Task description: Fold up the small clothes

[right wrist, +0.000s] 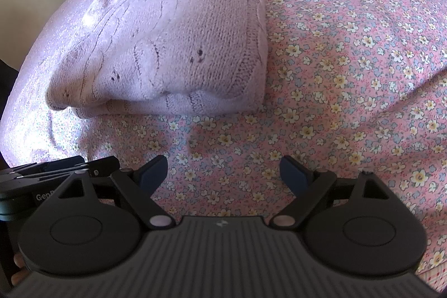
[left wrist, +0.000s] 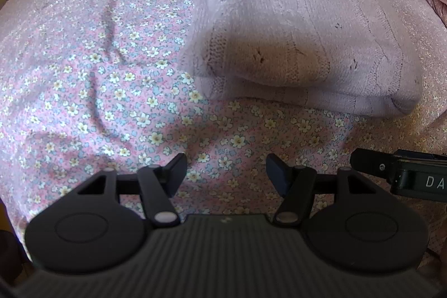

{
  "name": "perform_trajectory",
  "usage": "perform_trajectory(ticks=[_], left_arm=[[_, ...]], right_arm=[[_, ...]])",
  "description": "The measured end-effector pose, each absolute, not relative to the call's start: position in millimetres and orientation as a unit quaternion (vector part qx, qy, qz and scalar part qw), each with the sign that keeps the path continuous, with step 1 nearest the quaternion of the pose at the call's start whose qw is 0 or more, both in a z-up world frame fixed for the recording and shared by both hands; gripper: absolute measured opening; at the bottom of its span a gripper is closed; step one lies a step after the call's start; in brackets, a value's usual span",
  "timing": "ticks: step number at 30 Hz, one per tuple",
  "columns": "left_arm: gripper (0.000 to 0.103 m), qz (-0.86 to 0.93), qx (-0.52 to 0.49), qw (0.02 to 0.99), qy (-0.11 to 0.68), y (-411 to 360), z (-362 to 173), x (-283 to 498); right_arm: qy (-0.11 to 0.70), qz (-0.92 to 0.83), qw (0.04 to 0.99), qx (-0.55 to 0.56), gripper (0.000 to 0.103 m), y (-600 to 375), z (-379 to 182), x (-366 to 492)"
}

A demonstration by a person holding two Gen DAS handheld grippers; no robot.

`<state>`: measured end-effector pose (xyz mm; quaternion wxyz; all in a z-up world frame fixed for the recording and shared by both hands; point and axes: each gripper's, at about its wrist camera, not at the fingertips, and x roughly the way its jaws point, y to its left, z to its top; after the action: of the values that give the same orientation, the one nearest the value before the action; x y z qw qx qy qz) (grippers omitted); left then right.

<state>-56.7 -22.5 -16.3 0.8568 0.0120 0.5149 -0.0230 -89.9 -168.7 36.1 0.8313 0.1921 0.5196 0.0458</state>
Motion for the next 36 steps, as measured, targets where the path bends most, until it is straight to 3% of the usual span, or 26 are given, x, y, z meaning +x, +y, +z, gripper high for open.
perform_trajectory(ticks=[36], left_arm=[[0.064, -0.021, 0.014, 0.855, 0.518, -24.7, -15.1, -56.2]], right_arm=[[0.520, 0.045, 0.831, 0.192, 0.092, -168.0, 36.3, -90.0]])
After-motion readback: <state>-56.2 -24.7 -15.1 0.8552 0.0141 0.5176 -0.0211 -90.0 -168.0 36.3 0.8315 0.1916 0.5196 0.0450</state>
